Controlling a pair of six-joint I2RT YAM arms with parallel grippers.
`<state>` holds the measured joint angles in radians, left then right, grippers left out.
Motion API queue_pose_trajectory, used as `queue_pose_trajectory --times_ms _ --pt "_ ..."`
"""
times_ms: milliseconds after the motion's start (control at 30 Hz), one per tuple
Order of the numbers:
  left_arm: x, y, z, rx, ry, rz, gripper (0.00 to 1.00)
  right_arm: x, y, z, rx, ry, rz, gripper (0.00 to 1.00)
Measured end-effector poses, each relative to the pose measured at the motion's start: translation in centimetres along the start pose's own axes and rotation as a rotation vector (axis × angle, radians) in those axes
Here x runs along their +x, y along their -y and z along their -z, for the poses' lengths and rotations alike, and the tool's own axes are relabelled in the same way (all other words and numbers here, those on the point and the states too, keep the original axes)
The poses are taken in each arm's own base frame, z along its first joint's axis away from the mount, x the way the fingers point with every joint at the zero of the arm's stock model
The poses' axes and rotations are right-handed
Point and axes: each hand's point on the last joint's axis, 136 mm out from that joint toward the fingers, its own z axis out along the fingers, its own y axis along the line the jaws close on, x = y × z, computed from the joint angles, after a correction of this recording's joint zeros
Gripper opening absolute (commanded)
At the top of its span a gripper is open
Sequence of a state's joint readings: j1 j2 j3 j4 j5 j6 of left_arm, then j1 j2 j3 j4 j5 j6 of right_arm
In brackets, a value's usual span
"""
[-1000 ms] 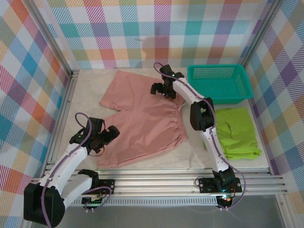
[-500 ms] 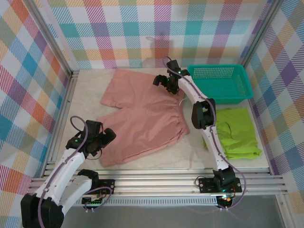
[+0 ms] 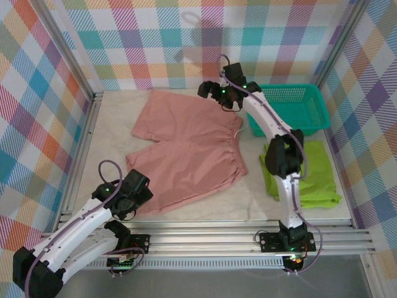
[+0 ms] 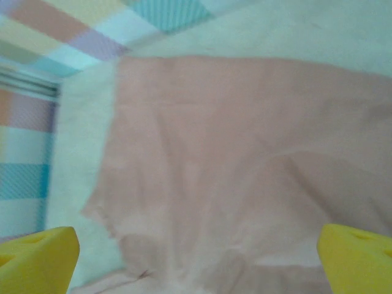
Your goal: Fold and stack the shorts
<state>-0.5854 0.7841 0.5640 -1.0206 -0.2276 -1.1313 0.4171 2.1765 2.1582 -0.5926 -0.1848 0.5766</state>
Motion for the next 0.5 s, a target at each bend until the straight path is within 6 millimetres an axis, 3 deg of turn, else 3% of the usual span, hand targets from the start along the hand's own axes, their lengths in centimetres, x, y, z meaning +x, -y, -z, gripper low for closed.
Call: queue_pose_trajectory --times_ms 133,267,367,500 --pt "1.3 -1.0 -1.2 -0.054 -0.027 0.007 0.79 -0.4 -4.2 7.2 -0.083 0.105 0.072 0.99" --pt "2.1 -1.5 -2.2 -0.085 -0.045 0.025 0.67 0.6 -4.9 12.1 -0.104 0.163 0.113 1.00" --pt "2.6 -1.5 -3.0 -0.095 -0.062 0.038 0.56 2.3 -3.8 13.5 -0.085 0.161 0.122 0.99" --pt "2.8 -1.4 -3.6 -0.102 -0.066 0.046 0.46 5.6 -1.2 13.7 -0.036 0.111 0.111 0.99"
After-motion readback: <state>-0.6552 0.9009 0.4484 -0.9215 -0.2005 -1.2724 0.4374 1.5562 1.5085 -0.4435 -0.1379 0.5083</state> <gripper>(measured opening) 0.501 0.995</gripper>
